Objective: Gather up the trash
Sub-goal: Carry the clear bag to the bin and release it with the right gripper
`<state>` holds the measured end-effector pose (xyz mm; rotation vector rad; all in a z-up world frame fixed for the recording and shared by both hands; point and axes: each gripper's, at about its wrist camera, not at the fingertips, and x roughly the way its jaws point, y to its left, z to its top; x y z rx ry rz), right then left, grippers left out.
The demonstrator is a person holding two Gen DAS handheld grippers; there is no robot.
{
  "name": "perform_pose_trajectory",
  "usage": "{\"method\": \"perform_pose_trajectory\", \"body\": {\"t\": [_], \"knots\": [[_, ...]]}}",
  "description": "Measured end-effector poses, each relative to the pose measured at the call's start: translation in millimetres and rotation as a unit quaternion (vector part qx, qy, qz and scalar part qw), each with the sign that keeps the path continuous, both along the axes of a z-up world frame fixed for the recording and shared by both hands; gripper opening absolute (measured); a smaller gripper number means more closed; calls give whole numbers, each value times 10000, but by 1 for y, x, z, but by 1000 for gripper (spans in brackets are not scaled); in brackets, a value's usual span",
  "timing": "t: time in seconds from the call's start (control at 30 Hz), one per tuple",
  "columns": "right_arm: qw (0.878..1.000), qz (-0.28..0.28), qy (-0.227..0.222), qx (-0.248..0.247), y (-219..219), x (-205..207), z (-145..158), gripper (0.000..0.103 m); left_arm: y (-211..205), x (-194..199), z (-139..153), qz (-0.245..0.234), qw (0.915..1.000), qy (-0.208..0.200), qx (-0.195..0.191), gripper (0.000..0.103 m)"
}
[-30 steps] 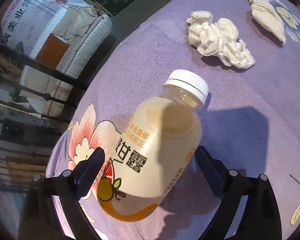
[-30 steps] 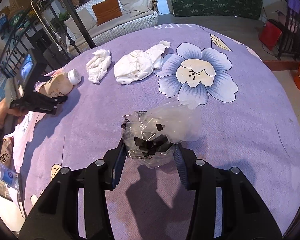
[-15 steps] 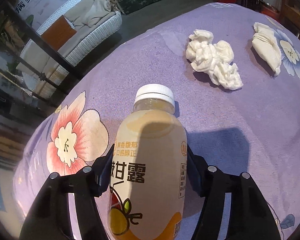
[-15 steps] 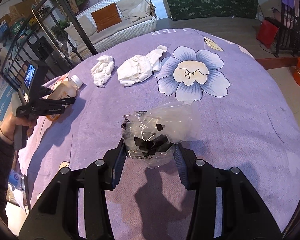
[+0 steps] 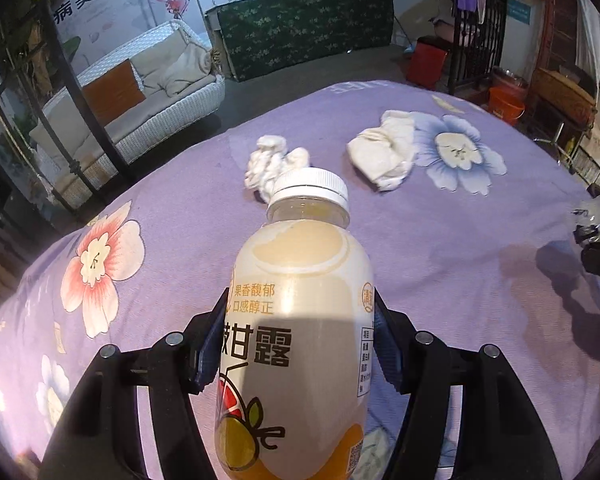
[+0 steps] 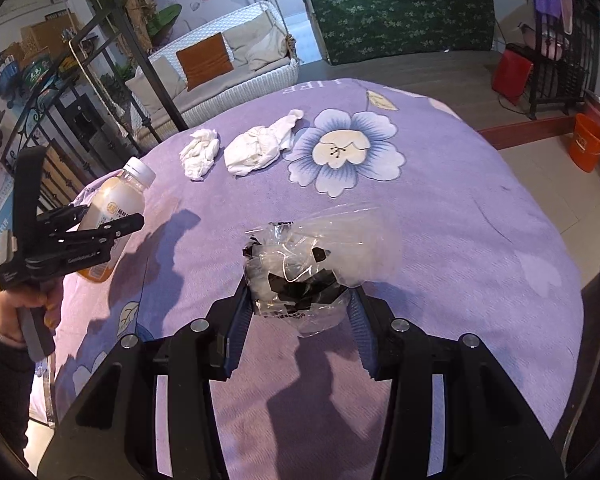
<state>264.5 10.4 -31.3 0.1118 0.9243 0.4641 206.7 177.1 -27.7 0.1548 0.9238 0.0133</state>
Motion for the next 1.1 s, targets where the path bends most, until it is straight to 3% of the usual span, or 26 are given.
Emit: {"method": "perform_pose_trajectory", "body": {"t": [0.2,0.5,0.63,1.1], "knots": [[9995,-289,-122,11,-38,-26,1,46,-53,-25,12,-251,9986,-395,-262,62],[9947,-1013,-183,90,-118,-63,-1,46,-133,-51,15,-865,9911,-576,-830,62],[9898,-1413,-148,84,-157,-77,-4,46,-171,-58,15,-1216,9862,-681,-890,62],[9575,-2873,-87,-233,-276,-106,-14,46,-279,-59,15,-2243,9616,-672,-1430,62]]}}
